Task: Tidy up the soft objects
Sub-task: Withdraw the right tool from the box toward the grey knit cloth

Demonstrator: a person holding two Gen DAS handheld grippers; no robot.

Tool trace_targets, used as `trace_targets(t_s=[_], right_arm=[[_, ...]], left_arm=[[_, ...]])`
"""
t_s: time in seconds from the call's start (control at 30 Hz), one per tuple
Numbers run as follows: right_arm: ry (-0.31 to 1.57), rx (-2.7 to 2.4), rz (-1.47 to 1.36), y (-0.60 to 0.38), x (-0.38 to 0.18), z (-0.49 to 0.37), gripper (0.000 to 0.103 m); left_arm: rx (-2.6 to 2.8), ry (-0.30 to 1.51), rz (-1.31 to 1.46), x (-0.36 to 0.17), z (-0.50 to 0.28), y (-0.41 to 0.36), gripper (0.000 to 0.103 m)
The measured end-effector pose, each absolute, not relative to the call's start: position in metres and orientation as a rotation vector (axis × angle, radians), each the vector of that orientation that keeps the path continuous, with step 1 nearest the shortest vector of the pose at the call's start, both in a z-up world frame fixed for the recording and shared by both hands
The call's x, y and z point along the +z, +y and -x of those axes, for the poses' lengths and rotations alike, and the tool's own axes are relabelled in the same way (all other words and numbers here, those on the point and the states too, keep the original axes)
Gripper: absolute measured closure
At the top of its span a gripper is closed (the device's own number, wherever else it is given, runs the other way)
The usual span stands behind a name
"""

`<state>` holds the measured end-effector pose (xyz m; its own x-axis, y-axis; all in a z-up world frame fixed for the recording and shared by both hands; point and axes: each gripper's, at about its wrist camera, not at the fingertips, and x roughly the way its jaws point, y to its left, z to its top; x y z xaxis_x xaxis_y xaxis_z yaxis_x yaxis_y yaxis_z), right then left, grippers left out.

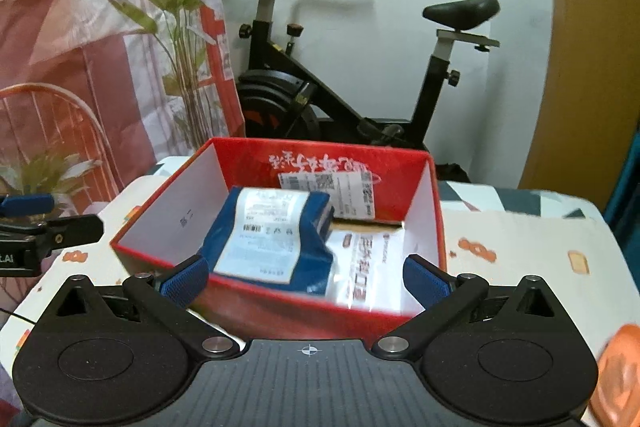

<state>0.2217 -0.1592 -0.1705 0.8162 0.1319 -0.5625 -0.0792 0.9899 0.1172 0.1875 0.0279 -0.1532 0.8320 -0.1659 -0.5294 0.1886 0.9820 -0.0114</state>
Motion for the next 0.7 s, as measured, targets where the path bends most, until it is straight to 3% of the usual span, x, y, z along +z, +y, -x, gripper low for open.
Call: trace_targets(t_s=[0.7], right_arm=[[0.589,0.093,-0.133,-0.169,-0.265,-0.143,0.001]], left_arm=[[-0.108,0.608,0.084,-0.235,-0.109,0.043,0.003]])
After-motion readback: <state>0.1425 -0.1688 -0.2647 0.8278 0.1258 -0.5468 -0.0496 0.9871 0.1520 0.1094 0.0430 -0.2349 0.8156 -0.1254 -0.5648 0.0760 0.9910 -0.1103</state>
